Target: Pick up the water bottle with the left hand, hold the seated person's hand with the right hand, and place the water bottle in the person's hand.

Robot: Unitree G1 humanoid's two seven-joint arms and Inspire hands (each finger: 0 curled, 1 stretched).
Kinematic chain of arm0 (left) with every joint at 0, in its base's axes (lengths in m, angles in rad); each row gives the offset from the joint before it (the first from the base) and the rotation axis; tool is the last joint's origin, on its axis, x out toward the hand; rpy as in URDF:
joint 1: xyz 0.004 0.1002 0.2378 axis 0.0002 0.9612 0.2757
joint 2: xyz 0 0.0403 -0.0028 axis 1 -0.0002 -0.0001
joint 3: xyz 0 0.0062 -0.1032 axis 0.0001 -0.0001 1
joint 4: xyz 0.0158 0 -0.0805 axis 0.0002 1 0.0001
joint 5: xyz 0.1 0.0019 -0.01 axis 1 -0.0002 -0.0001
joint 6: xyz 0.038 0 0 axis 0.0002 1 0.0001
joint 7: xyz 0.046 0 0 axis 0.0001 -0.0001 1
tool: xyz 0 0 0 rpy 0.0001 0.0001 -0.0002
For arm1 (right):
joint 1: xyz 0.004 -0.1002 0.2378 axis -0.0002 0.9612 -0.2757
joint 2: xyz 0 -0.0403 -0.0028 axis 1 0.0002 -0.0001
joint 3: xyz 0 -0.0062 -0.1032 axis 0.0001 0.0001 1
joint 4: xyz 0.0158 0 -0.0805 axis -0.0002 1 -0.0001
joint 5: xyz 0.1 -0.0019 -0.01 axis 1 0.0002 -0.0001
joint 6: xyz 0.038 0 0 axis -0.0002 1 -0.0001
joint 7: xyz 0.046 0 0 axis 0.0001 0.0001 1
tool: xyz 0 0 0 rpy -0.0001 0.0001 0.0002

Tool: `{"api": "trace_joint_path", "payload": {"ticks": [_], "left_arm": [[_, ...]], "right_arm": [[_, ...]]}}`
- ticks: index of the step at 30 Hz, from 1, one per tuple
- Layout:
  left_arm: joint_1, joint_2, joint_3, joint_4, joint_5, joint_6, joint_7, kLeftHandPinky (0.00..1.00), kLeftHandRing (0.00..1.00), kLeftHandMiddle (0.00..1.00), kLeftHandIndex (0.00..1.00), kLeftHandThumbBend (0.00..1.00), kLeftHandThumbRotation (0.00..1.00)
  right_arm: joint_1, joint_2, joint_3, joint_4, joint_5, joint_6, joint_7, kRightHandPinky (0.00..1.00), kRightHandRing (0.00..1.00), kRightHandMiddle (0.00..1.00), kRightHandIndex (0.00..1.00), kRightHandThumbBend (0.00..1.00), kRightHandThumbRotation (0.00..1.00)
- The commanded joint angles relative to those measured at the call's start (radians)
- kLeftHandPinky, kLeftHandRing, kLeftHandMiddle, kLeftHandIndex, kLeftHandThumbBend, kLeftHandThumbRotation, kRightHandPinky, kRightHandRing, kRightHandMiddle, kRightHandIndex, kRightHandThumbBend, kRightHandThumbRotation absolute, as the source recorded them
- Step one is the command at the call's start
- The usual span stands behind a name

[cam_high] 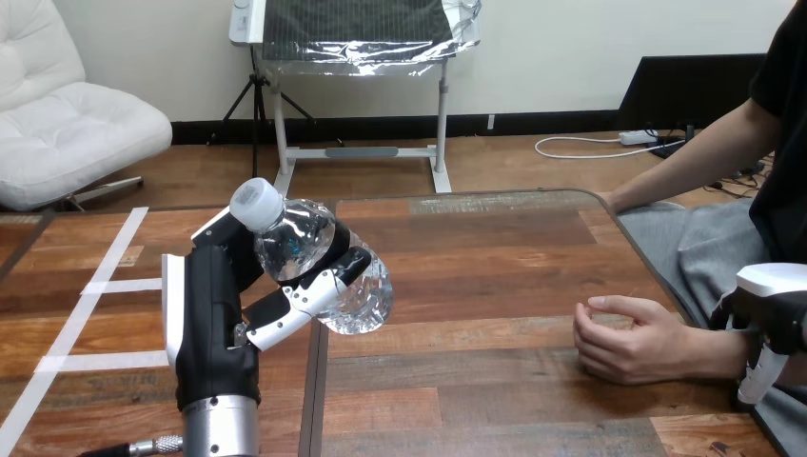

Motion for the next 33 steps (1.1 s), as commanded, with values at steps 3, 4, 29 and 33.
{"api": "trace_joint_path", "payload": {"ticks": [3,4,29,33], "left_arm": [[-0.041,-0.022,-0.001,-0.069,0.009,-0.015,0.010,0.35,0.40,0.44,0.48,0.66,0.00],[-0.041,-0.022,-0.001,-0.069,0.010,-0.015,0.010,0.35,0.40,0.44,0.48,0.65,0.00],[-0.035,-0.020,0.003,-0.074,0.001,-0.017,0.005,0.36,0.40,0.44,0.48,0.65,0.00],[-0.034,-0.020,0.003,-0.077,0.001,-0.013,0.004,0.36,0.40,0.44,0.48,0.65,0.00]], "right_arm": [[-0.021,0.063,0.009,0.025,0.050,0.004,0.024,0.63,0.76,0.86,0.83,0.74,0.00],[-0.023,0.066,0.010,0.031,0.055,0.005,0.027,0.63,0.75,0.86,0.83,0.74,0.00],[-0.103,0.104,0.062,0.153,0.070,-0.041,0.073,0.67,0.75,0.83,0.81,0.68,0.00],[-0.116,0.115,0.059,0.171,0.088,-0.031,0.102,0.67,0.75,0.83,0.81,0.68,0.00]]}}
